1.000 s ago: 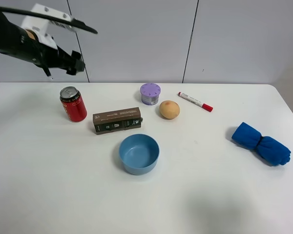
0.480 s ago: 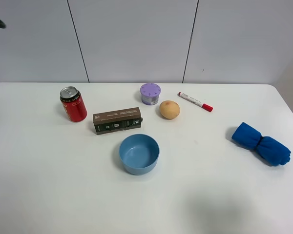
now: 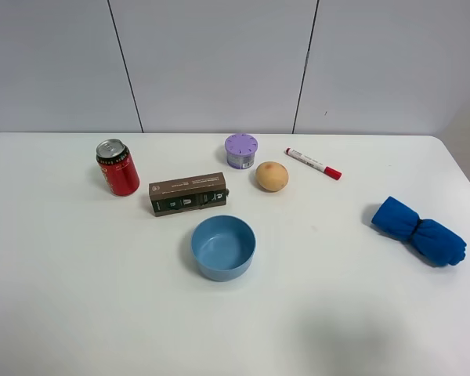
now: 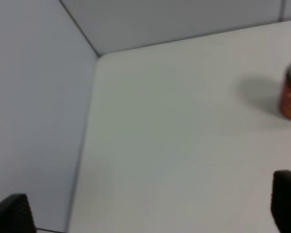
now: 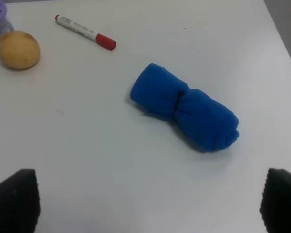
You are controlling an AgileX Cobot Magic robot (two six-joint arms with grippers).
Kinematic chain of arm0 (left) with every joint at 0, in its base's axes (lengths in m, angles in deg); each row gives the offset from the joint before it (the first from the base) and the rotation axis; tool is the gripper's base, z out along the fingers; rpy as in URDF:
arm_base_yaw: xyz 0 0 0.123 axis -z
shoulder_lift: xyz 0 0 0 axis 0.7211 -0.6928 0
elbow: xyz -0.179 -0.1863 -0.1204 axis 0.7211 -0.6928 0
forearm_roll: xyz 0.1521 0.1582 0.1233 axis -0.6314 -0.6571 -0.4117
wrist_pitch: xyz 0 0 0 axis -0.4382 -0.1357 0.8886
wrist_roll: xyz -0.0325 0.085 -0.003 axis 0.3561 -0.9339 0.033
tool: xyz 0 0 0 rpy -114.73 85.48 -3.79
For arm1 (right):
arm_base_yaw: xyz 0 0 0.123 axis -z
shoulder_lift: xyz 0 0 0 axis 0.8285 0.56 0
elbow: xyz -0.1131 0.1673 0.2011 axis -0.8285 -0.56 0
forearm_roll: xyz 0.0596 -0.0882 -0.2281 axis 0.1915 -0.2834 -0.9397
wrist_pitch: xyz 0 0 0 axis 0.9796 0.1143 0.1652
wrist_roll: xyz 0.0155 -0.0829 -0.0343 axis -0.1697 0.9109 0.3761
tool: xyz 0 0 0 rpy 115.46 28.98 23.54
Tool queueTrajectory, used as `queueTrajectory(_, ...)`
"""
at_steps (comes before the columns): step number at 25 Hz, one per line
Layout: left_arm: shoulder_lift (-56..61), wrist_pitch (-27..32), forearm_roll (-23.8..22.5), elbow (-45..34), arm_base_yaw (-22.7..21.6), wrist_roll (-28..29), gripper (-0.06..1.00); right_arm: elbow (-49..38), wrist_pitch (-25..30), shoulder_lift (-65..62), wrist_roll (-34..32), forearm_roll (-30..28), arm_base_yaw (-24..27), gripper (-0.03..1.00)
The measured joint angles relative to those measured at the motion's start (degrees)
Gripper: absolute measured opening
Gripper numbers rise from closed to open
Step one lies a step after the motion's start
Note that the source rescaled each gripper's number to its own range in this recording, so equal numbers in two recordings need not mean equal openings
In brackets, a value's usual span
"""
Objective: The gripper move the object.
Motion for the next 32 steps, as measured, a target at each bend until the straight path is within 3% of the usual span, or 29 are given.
queueTrajectory(6,14.1,1.7,7.7,-8.5,0.0,0.1,0.98,0.0,0.0,0.0,0.0,0.0,0.0,1.0)
queueTrajectory(17,44.2,1.8,10.0,-28.0,0.0,0.1,0.98,0.0,0.0,0.0,0.0,0.0,0.0,1.0)
queueTrajectory(25,46.4,1.6,10.2,-36.1,0.0,0.2,0.98,0.0,0.0,0.0,0.0,0.0,0.0,1.0)
queueTrajectory(32,46.4,0.8,10.2,-36.6,0.0,0.6,0.98,0.0,0.0,0.0,0.0,0.0,0.0,1.0)
